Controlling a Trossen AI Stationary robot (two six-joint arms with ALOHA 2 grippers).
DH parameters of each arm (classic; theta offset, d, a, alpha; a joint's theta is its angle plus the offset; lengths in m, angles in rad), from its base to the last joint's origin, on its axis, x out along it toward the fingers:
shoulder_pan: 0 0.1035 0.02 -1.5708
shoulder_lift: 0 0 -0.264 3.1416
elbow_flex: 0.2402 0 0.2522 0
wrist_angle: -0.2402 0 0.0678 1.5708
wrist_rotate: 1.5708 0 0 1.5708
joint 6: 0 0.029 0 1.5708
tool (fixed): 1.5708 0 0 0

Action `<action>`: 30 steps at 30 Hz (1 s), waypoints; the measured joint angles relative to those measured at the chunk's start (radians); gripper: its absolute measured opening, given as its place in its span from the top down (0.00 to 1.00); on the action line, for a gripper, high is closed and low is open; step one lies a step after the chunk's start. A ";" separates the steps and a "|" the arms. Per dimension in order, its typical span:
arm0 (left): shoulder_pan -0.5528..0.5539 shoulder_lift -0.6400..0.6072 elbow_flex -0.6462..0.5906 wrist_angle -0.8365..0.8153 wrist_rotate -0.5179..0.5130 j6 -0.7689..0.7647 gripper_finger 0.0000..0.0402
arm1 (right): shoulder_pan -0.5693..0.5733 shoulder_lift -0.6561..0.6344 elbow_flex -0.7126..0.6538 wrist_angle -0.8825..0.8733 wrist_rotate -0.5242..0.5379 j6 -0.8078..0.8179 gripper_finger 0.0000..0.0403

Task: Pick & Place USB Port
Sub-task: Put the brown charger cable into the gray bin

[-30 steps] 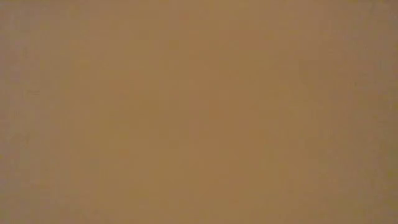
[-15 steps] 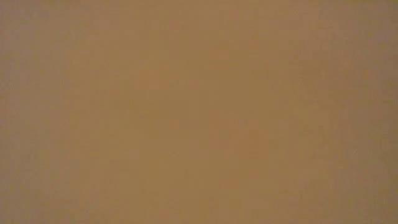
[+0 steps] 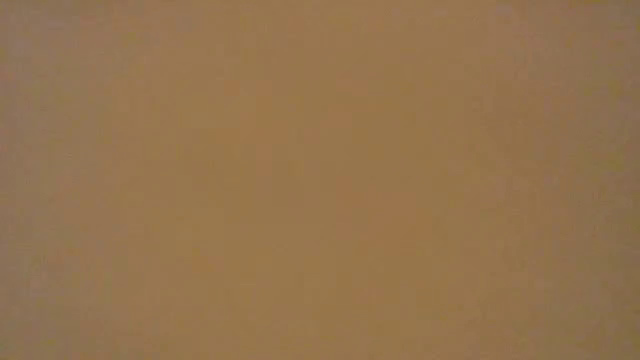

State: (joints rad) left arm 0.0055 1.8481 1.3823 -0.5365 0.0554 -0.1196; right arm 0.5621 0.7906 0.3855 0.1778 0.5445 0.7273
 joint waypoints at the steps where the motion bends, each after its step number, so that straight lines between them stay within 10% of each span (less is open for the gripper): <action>1: 0.000 0.000 0.000 -0.022 -0.010 0.016 0.48 | 0.000 -0.002 0.000 -0.002 0.000 -0.009 0.65; 9: 0.000 0.000 0.000 -0.172 -0.057 0.039 0.35 | 0.000 -0.002 0.000 0.011 -0.001 -0.024 0.65; 30: 0.008 0.000 -0.179 0.022 -0.076 0.005 0.53 | 0.000 -0.002 0.000 -0.004 -0.014 0.035 0.65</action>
State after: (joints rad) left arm 0.0138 1.8481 1.2030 -0.5142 -0.0206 -0.1149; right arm 0.5623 0.7887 0.3855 0.1740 0.5301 0.7627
